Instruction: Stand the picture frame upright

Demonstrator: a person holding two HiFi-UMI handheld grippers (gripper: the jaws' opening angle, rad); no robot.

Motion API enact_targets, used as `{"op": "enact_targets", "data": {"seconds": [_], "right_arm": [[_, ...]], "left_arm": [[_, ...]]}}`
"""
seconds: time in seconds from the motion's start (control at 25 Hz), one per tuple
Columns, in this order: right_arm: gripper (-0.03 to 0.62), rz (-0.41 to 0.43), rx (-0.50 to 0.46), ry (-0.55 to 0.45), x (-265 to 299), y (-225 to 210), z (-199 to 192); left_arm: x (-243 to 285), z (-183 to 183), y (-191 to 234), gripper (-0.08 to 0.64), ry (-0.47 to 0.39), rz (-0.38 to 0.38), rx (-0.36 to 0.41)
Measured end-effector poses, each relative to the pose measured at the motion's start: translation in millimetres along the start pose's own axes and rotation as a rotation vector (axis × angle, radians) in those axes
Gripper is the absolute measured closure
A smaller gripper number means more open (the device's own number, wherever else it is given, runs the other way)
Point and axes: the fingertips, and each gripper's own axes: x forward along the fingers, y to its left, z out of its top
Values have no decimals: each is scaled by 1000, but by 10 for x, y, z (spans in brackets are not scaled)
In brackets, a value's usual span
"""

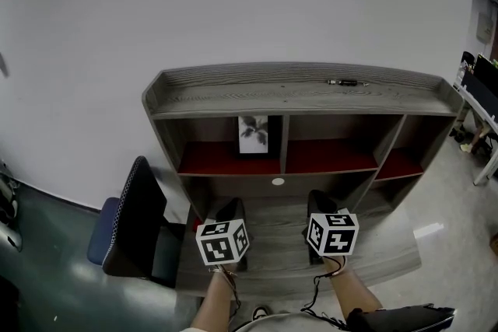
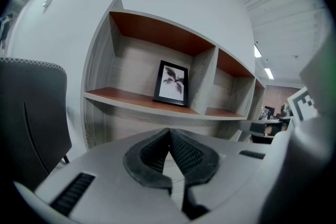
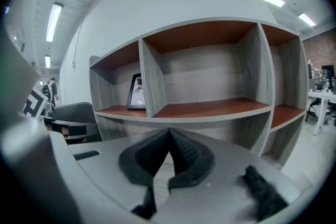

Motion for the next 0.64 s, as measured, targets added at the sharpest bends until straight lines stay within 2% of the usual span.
{"op": "enact_targets", "data": {"seconds": [0.64], "right_arm": [[561, -14, 8, -13, -75, -102, -1]], "left_arm": [[39, -24, -144, 548, 12, -23, 11]]}}
